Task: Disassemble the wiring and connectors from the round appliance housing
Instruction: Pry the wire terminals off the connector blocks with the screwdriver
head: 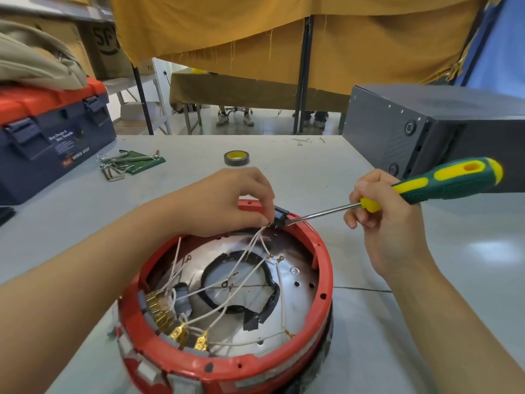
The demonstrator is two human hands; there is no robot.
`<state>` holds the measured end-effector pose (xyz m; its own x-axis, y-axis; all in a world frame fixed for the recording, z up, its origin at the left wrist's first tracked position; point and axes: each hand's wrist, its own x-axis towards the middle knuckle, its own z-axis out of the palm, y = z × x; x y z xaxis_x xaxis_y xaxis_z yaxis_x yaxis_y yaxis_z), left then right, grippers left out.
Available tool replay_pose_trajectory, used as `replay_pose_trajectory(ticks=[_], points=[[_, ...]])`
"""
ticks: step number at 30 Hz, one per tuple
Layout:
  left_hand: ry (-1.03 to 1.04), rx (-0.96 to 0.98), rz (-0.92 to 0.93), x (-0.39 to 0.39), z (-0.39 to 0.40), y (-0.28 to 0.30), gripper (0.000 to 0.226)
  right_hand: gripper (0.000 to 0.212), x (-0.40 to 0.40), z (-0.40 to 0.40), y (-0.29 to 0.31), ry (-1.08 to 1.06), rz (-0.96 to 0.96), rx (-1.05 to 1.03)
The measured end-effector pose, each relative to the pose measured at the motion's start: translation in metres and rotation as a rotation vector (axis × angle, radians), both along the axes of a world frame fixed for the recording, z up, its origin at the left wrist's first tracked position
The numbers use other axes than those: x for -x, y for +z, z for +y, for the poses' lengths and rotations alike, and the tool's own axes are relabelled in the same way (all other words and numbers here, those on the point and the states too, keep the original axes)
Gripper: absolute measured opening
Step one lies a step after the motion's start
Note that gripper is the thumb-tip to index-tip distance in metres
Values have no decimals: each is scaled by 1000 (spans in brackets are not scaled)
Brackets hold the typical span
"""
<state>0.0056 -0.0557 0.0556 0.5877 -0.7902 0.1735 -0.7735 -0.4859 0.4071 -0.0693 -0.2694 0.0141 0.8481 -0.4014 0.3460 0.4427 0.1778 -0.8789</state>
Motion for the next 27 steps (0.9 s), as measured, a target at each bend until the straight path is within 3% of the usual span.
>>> replay_pose_trajectory(ticks=[4, 10, 18, 23, 27], points=[[-32, -244, -159, 14, 0, -7, 15, 23, 1, 1, 0, -9, -1, 4], [27, -360, -378, 30, -16, -19, 15, 23, 3, -1, -1, -17, -5, -4], [48, -208, -411, 34, -19, -20, 9, 24, 2, -3, -1, -44, -21, -41], [-18, -95, -237, 37, -20, -20, 11, 25, 3, -3, -1, -53, -29, -31], [-66, -28, -229, 40, -19, -15, 10, 25, 2, -3, -2, -63, -32, -39]])
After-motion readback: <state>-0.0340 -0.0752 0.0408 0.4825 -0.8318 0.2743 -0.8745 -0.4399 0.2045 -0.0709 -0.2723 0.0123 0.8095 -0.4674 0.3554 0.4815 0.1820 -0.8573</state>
